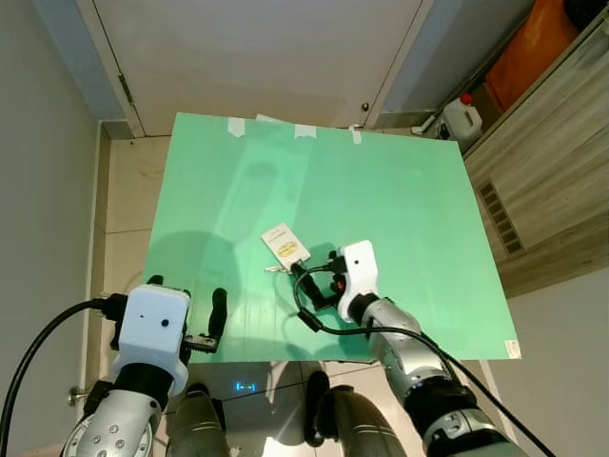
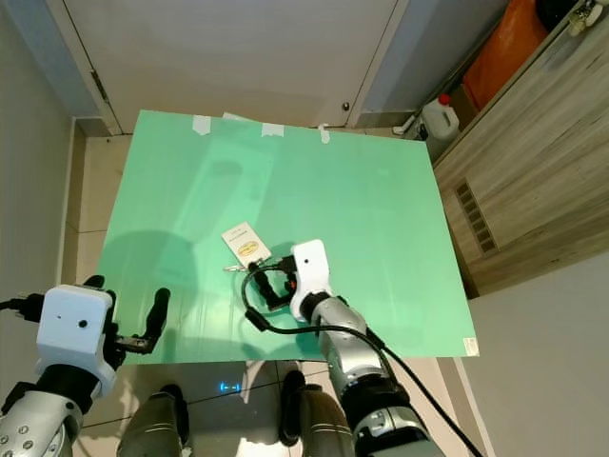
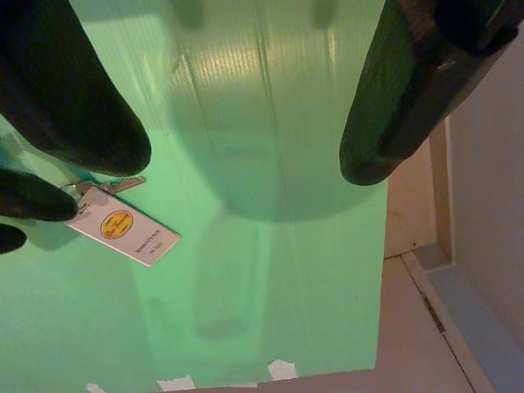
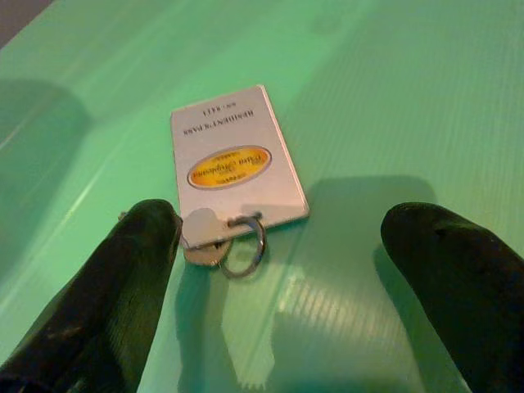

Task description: Hang keys on a hook

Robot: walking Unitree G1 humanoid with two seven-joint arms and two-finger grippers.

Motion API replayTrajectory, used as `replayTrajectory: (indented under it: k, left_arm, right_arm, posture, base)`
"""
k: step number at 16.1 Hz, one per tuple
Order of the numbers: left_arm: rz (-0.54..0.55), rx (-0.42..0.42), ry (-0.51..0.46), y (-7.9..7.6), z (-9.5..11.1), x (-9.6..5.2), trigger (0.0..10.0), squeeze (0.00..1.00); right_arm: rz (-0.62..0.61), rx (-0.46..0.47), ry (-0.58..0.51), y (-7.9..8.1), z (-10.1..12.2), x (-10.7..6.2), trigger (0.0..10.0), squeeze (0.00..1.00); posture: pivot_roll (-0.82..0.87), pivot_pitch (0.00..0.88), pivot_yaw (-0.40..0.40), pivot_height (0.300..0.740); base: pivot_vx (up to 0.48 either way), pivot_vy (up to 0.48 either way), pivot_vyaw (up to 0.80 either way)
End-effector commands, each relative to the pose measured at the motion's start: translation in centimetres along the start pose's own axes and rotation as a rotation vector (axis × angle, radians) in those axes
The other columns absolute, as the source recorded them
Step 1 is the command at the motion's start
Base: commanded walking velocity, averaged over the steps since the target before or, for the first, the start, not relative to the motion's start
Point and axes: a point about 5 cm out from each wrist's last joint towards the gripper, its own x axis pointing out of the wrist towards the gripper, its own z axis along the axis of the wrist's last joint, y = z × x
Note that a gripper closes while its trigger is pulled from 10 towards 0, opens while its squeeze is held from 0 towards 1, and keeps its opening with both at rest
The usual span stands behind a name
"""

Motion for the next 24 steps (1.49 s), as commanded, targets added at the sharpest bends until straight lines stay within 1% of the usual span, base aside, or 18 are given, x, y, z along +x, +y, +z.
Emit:
replayTrajectory:
  k: [1,2,4,7,11,14,15,16,17,18,24]
  left_arm:
    - [-0.021,-0.005,0.003,-0.3,0.0,-0.3,10.0,0.00]
    - [-0.022,-0.005,0.003,-0.3,0.1,-0.3,10.0,0.00]
    - [-0.022,-0.001,0.006,-0.2,0.0,-0.4,10.0,0.00]
    - [-0.024,0.003,0.006,-0.2,0.1,-0.5,10.0,0.00]
    - [-0.024,0.009,0.007,-0.1,0.1,-0.5,10.0,0.00]
    - [-0.024,0.013,0.005,0.0,0.1,-0.4,10.0,0.00]
    - [-0.024,0.014,0.006,0.1,0.1,-0.4,10.0,0.00]
    - [-0.023,0.015,0.006,0.1,0.1,-0.4,10.0,0.00]
    - [-0.023,0.015,0.006,0.1,0.1,-0.4,10.0,0.00]
    - [-0.025,0.015,0.008,0.1,0.0,-0.3,10.0,0.00]
    - [-0.030,0.015,0.006,0.0,0.1,-0.3,10.0,0.00]
  right_arm:
    - [-0.018,0.002,0.023,-0.3,-0.8,-0.3,10.0,0.00]
    - [-0.020,0.008,0.025,-0.3,-0.8,-0.3,10.0,0.00]
    - [-0.043,0.077,0.062,-0.4,-1.7,-0.4,10.0,0.00]
    - [-0.054,0.108,0.101,-0.4,-2.5,-0.5,10.0,0.00]
    - [-0.077,0.074,0.120,-0.7,-2.7,-0.5,10.0,0.00]
    - [-0.088,0.076,0.140,-0.7,-3.1,-0.5,10.0,0.00]
    - [-0.089,0.085,0.142,-0.7,-3.2,-0.5,3.1,0.00]
    - [-0.090,0.090,0.143,-0.7,-3.2,-0.5,3.1,0.00]
    - [-0.090,0.116,0.141,-0.6,-3.3,-0.5,0.0,0.00]
    - [-0.065,0.124,0.146,-0.4,-3.4,-0.5,0.0,0.00]
    - [-0.043,0.100,0.167,-0.1,-4.0,-0.7,0.0,0.00]
  posture:
    - [0.37,0.330,-0.169,0.740]
    - [0.37,0.333,-0.167,0.740]
    - [0.37,0.337,-0.163,0.740]
    - [0.37,0.344,-0.155,0.740]
    - [0.38,0.348,-0.152,0.740]
    - [0.38,0.353,-0.146,0.740]
    - [0.38,0.355,-0.145,0.740]
    - [0.38,0.355,-0.145,0.740]
    - [0.38,0.355,-0.145,0.740]
    - [0.38,0.355,-0.145,0.740]
    - [0.37,0.362,-0.140,0.740]
  base:
    - [0.000,0.000,0.00]
    - [0.000,0.000,0.00]
    - [0.000,0.000,0.00]
    - [0.000,0.000,0.00]
    - [0.000,0.000,0.00]
    - [0.000,0.000,0.00]
    - [0.000,0.000,0.00]
    - [0.000,0.000,0.00]
    - [0.000,0.000,0.00]
    - [0.000,0.000,0.00]
    - [0.000,0.000,0.00]
